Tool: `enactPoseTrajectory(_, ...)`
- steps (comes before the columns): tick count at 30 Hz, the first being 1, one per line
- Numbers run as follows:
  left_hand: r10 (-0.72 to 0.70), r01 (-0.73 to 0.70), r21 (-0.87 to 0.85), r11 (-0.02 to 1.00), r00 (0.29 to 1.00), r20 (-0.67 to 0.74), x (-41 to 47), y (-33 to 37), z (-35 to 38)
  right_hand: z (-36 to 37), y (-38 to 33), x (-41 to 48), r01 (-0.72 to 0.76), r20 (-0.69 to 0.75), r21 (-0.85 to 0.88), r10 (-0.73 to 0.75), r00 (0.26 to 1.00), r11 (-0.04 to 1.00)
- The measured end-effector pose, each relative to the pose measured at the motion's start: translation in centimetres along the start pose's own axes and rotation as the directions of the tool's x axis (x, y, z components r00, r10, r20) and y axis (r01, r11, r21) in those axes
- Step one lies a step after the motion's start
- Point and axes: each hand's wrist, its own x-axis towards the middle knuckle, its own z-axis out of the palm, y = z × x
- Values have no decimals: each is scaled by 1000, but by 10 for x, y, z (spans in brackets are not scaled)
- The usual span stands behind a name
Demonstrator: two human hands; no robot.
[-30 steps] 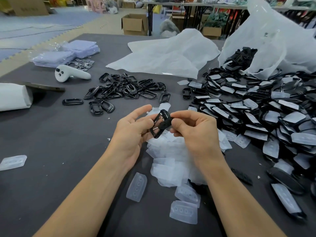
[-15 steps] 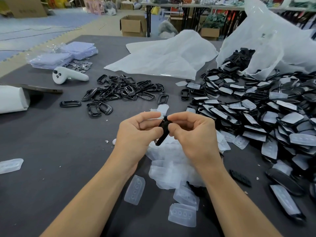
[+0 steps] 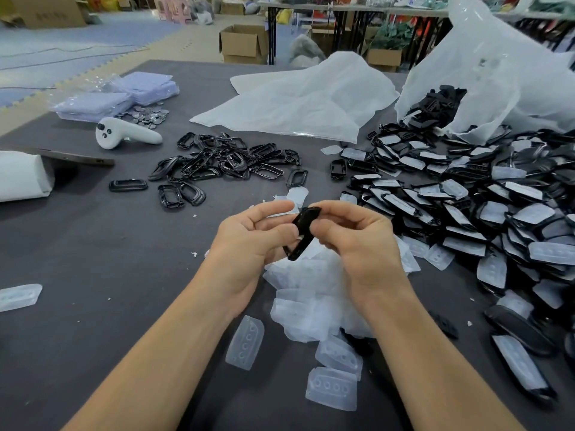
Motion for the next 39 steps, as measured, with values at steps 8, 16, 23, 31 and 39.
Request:
enactPoseTrajectory(8,-27,37,156,987,997,-68,1,1,1,-19,-9,1,-178,55,224,170,984,958)
enactPoseTrajectory(16,-132,117,283,952,991,33,-3,4,4,-7,2,-7,244,114,-458,-216,970,855)
enactPoseTrajectory(23,-380,386,8,923,904,196,1,16,-7,-10,0,-7,235,212,-469,-150,966,851)
enactPoseTrajectory(31,-431,471,-258,843,880,198,0,19,-6,-13,-7,-9,291,310,-532,-137,941,795)
enactPoseTrajectory(39,-212,203,79,976,968,131,-1,15,-2,-1,-4,-6,36,3,-104,-36,999,994)
